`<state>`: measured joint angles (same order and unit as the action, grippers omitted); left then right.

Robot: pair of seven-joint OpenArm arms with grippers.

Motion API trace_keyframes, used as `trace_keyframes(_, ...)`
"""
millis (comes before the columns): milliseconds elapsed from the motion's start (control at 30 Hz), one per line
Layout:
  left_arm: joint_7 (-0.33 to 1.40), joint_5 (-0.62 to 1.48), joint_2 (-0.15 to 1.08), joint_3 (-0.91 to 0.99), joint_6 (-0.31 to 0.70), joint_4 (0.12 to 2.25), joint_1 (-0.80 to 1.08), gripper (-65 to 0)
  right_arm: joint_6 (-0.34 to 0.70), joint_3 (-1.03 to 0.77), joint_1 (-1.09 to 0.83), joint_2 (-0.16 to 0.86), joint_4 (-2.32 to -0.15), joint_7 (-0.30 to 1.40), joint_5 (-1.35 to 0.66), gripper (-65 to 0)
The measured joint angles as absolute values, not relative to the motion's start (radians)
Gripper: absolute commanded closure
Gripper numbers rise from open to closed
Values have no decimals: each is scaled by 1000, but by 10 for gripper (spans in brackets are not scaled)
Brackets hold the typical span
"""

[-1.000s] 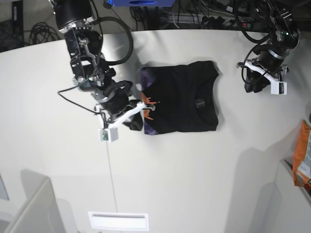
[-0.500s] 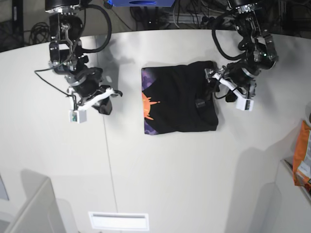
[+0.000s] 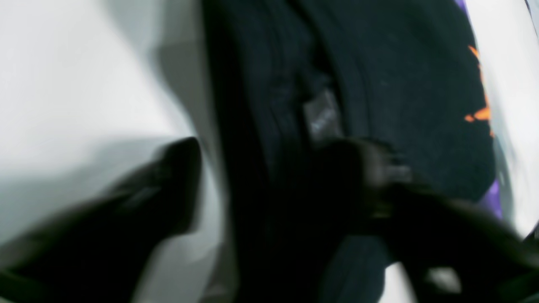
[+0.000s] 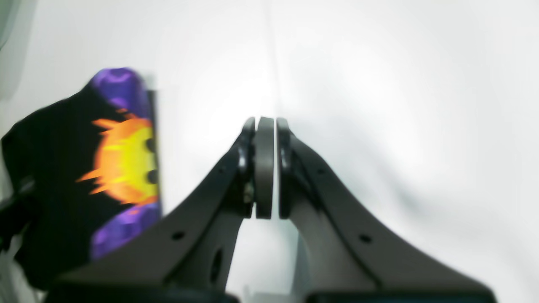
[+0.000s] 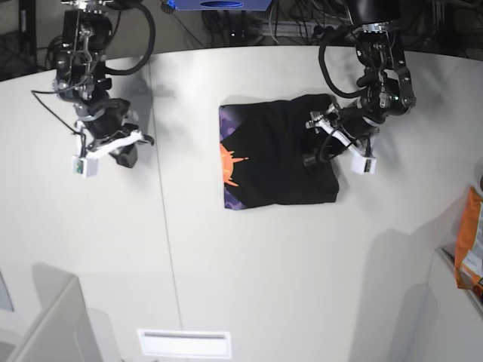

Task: Fold the T-shirt properly
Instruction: 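Grasp the folded shirt's edge with the left gripper and rotate it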

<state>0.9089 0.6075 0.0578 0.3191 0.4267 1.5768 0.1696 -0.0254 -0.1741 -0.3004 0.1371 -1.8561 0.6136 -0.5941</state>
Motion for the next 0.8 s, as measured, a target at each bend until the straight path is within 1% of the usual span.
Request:
trace_keyframes(100, 908, 615, 57, 321, 427, 1540, 169, -69, -26, -229, -305, 138, -1856, 612, -595, 0)
trace_keyframes(133, 907, 627, 57, 322, 427, 1533, 170, 0, -26, -248, -308, 137, -1856, 611, -595, 0)
trace_keyframes(367, 912, 631, 107, 296, 435, 1526, 158, 0, -25, -358, -339, 134, -1856, 616, -595, 0)
trace_keyframes(500, 907, 630, 216, 156, 434, 1532, 137, 0, -25, -391, -358, 133, -1856, 614, -595, 0)
trace_keyframes(600, 909, 622, 276, 58, 434, 1525, 98, 0, -25, -415, -366, 103, -1856, 616, -597, 0)
trace_keyframes(800, 916, 608, 407, -200, 423, 1523, -23, 0, -25, -474, -379, 68, -1856, 614, -595, 0)
